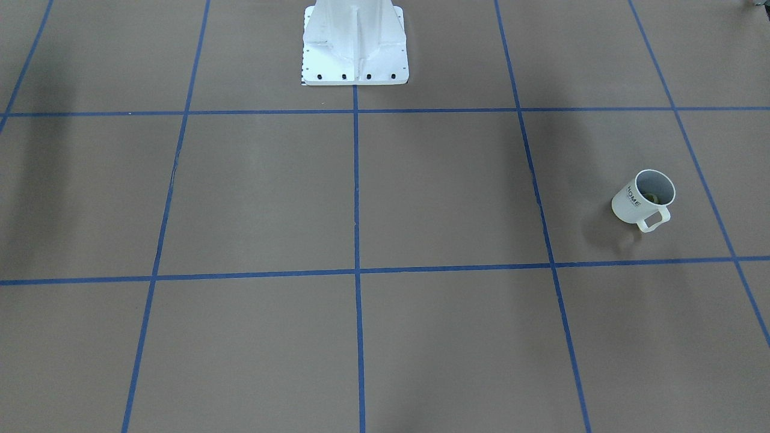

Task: Left arm hands cup to right arm to dump lemon

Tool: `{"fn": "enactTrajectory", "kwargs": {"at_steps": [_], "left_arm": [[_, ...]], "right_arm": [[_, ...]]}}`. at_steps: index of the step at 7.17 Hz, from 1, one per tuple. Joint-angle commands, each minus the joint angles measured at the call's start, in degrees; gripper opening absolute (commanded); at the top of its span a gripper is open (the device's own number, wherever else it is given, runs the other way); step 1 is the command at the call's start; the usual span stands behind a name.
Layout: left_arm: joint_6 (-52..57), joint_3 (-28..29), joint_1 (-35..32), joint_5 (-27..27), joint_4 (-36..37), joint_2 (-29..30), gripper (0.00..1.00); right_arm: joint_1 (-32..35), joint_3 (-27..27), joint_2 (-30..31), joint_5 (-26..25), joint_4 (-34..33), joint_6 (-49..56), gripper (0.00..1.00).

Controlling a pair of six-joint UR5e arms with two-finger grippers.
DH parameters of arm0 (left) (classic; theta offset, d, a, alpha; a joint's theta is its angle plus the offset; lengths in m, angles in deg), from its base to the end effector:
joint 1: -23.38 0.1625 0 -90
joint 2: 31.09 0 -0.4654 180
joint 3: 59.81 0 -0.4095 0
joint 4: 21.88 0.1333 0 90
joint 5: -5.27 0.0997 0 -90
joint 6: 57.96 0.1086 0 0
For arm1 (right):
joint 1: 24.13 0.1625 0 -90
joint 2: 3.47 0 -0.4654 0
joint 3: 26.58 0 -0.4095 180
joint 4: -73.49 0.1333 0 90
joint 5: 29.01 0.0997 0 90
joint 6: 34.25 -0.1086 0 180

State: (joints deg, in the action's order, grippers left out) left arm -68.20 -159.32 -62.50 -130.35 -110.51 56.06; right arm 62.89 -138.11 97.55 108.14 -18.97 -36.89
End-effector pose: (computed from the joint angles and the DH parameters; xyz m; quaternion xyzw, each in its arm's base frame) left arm -0.0203 -0.4926 0.6463 -0.0062 0.3895 -0.0313 0.9205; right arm 0.0316 -0.4249 0.6038 0.0447 -0.4016 -0.0308 0.9142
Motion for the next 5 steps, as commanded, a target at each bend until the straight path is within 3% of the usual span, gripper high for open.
{"fn": "enactTrajectory", "kwargs": {"at_steps": [1, 5], "left_arm": [[-7.6, -0.2, 7.4, -0.2, -3.9, 2.6, 1.00], [-18.9, 2.7, 18.9, 0.5, -7.1, 6.1, 1.00]], "right_arm": [[0.0, -0.1, 0.6, 0.4, 0.3, 0.1, 1.00], [-0.3, -0.1, 0.5, 0.7, 0.4, 0.0, 1.00]]}}
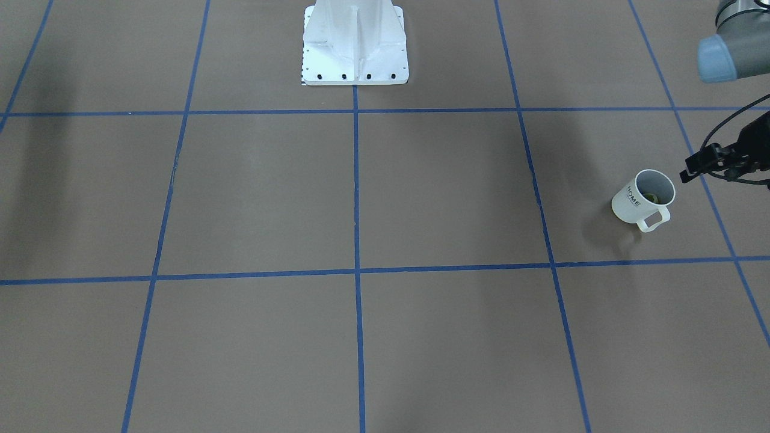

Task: Left arm hands cup to right arm to dump lemon

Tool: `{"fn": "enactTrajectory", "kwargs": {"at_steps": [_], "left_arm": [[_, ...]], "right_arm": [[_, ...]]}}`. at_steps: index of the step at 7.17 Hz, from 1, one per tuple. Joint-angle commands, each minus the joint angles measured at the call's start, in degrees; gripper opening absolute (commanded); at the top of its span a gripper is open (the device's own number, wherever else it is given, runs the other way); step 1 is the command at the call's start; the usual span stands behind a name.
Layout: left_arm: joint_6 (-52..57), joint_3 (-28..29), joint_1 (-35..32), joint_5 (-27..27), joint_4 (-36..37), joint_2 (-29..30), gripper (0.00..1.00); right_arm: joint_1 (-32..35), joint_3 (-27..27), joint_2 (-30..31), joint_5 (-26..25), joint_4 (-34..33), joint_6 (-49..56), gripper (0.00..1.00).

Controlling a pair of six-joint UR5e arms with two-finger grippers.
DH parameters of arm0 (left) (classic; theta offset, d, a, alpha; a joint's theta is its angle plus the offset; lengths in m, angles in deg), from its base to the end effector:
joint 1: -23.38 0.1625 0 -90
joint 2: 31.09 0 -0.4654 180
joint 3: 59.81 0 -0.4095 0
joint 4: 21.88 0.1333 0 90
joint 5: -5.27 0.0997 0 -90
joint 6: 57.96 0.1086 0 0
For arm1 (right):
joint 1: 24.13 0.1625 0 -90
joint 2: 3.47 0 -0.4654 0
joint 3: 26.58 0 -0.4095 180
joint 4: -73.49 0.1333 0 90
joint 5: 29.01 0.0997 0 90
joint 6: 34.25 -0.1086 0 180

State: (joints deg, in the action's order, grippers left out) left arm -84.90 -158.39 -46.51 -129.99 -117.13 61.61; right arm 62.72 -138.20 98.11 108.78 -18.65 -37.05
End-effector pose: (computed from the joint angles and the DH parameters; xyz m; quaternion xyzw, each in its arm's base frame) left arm 0.1332 -0.5272 0.5922 -0.0303 0.4021 0.0008 0.9151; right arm 0.0298 -0.4209 0.6056 0.0419 -0.4068 -0.0307 0.9120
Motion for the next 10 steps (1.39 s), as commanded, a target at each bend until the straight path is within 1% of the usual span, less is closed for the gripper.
{"fn": "enactTrajectory", "kwargs": {"at_steps": [1, 3, 4, 5, 6, 8, 10], "left_arm": [[-2.5, 3.0, 2.9, 0.1, -0.6, 0.6, 1.00], [-2.5, 3.9, 2.9, 0.2, -0.5, 0.5, 1.00], [-2.5, 5.2, 3.5, 0.2, -0.6, 0.7, 1.00], [-2.3, 5.2, 4.5, 0.2, -0.6, 1.0, 0.99], [-2.3, 5.2, 4.8, 0.3, -0.6, 1.1, 0.87], [-2.3, 5.2, 5.3, 0.3, -0.6, 1.2, 0.49], [-2.3, 4.5, 5.4, 0.3, -0.5, 1.3, 0.00]], "right_arm": [[-0.2, 0.1, -0.1, 0.0, -0.1, 0.3, 1.00], [-0.4, -0.1, -0.3, -0.1, -0.1, 0.4, 1.00], [-0.4, -0.1, -0.3, -0.1, -0.1, 0.5, 1.00], [-0.5, -0.2, -0.3, -0.1, -0.1, 0.5, 1.00], [-0.5, -0.1, -0.2, 0.0, 0.0, 0.3, 1.00], [-0.5, -0.1, -0.3, 0.1, 0.1, 0.3, 1.00], [-0.5, -0.1, -0.3, 0.5, 0.1, 0.3, 1.00]]}}
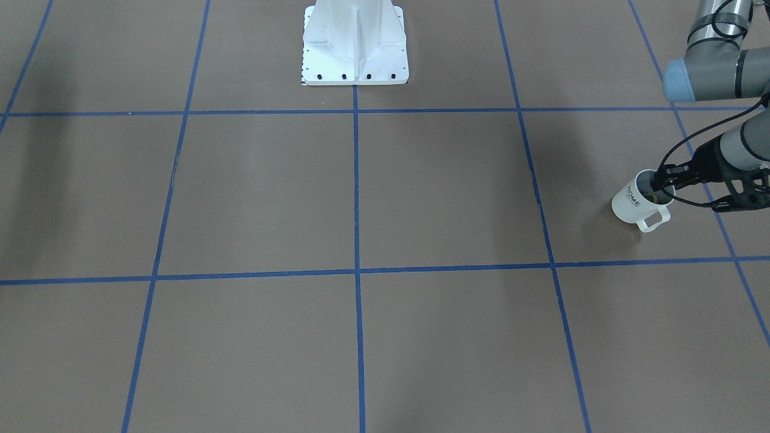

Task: Left arm hands cup to right arm to dump lemon

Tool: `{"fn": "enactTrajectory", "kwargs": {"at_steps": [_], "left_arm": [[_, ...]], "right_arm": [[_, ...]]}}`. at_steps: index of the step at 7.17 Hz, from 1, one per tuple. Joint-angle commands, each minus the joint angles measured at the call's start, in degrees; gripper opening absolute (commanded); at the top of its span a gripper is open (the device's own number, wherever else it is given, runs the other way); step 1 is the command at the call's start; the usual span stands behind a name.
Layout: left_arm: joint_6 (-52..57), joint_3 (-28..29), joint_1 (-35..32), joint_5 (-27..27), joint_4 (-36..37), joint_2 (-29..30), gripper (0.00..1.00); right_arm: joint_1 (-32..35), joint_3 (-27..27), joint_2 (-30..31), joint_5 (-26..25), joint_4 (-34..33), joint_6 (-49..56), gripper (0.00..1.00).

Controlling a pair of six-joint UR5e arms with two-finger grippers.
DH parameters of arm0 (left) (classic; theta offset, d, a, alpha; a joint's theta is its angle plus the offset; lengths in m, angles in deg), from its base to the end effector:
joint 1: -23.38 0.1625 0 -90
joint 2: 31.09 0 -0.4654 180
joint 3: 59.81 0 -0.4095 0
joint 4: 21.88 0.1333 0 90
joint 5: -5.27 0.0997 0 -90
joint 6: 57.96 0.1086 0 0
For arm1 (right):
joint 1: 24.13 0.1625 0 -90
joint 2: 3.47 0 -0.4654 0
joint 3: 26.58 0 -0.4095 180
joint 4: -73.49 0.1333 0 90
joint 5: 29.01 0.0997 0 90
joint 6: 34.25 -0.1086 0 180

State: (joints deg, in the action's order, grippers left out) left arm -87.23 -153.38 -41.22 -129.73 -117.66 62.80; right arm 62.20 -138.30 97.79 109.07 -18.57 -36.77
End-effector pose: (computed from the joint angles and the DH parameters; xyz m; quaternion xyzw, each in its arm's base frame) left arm 0.1858 -0.5231 0.6256 -0.0799 0.3866 0.0131 0.9187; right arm 0.0254 -0.4235 0.6018 0.0449 -0.4093 -0.0390 0.9105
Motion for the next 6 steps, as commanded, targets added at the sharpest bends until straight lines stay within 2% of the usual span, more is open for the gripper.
{"fn": "enactTrajectory", "kwargs": {"at_steps": [1, 2, 3, 4, 5, 6], "left_arm": [[0.0, -0.9, 0.0, 0.0, 0.2, 1.1, 0.00], [-0.2, -3.1, -0.1, -0.4, 0.9, 1.1, 0.00], [-0.4, -7.4, -0.1, -0.6, 4.7, 1.3, 0.00], [-0.6, -12.9, -0.1, -0.5, 14.1, 4.1, 0.00], [-5.0, -16.0, 0.0, -0.5, 20.5, 8.0, 0.00], [-14.6, -16.5, 0.1, -0.6, 21.0, 12.1, 0.00]], "right_arm": [[0.1, 0.0, 0.0, 0.3, 0.0, 0.1, 1.00], [0.1, -0.2, 0.0, 0.8, 0.1, 0.0, 1.00], [0.1, -0.2, 0.1, 2.3, 1.6, -0.6, 1.00], [0.1, -0.2, 0.3, 3.2, 4.1, -1.0, 1.00], [0.0, -0.2, 0.3, 3.8, 5.4, -1.9, 1.00], [0.0, -0.2, 0.3, 4.3, 7.8, -4.3, 1.00]]}}
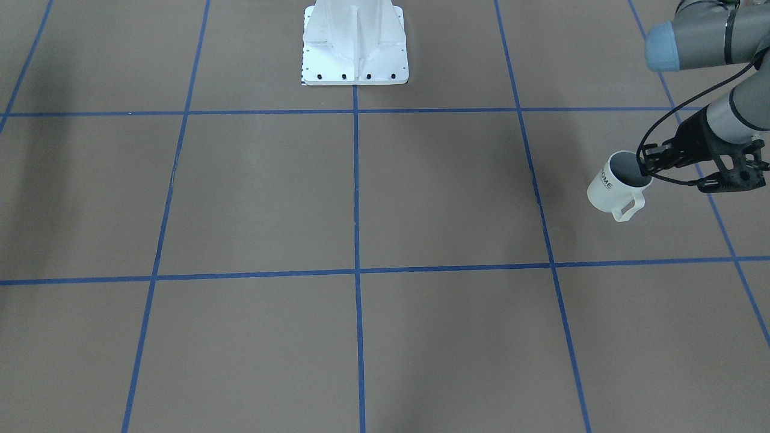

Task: Left arm hands cup to right arm to dump lemon

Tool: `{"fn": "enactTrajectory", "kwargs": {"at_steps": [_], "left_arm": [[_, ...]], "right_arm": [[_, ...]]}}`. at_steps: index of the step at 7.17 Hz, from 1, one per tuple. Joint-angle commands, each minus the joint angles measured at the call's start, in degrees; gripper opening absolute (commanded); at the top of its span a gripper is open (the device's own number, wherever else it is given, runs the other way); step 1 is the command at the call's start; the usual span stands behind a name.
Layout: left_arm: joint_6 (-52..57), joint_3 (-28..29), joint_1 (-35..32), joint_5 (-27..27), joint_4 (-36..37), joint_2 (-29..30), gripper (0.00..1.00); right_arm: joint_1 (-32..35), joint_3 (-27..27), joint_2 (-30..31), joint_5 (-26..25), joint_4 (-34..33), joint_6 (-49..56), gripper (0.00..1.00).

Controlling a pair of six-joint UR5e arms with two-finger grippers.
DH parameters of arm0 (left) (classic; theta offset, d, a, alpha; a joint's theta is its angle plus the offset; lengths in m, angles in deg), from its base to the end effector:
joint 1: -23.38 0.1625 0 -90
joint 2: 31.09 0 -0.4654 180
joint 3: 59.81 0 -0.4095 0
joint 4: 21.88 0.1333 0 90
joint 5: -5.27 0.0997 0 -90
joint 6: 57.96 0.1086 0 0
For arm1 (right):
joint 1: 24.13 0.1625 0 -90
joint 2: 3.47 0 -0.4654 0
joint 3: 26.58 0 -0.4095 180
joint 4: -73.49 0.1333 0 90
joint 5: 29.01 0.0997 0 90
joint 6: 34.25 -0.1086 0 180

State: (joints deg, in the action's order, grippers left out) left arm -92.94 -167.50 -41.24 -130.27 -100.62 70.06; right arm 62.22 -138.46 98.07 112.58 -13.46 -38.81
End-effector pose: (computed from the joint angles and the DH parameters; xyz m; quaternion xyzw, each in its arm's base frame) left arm 0.1925 -0.5359 0.4640 -0.0705 0.4015 -0.0173 0.9130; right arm 0.0212 -0.4246 0.5875 0.0738 -0.4386 -0.0436 0.8946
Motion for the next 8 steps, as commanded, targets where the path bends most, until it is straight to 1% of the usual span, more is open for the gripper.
{"fn": "enactTrajectory", "kwargs": {"at_steps": [1, 2, 3, 5, 6, 7, 8], "left_arm": [[-17.0, -2.5, 1.8, 0.1, 4.0, 7.8, 0.00], [-21.9, -2.7, 4.4, 0.3, 4.0, 10.8, 0.00], [-26.1, -2.6, 6.2, 0.4, 4.0, 13.6, 0.00], [-28.1, -1.9, 8.6, -0.1, 4.0, 16.6, 0.00], [-28.3, -1.5, 9.8, 0.1, 4.1, 18.6, 0.00], [-29.1, -0.9, 11.1, 0.4, 4.1, 20.1, 0.00], [-32.2, 1.2, 12.0, 0.4, 4.1, 23.2, 0.00]], "right_arm": [[-0.3, 0.3, -0.1, 0.9, 8.6, -6.0, 1.00], [-2.1, 0.5, -0.2, 0.7, 13.9, -11.7, 1.00], [-5.6, 1.0, -0.8, 0.3, 19.8, -16.1, 1.00], [-10.0, 3.4, -4.1, 0.0, 29.3, -24.8, 1.00], [-12.1, 3.7, -5.6, -0.9, 32.6, -26.3, 1.00], [-14.1, 3.7, -8.3, -3.3, 33.5, -26.7, 1.00], [-16.5, 3.6, -10.5, -7.0, 33.7, -31.5, 1.00]]}}
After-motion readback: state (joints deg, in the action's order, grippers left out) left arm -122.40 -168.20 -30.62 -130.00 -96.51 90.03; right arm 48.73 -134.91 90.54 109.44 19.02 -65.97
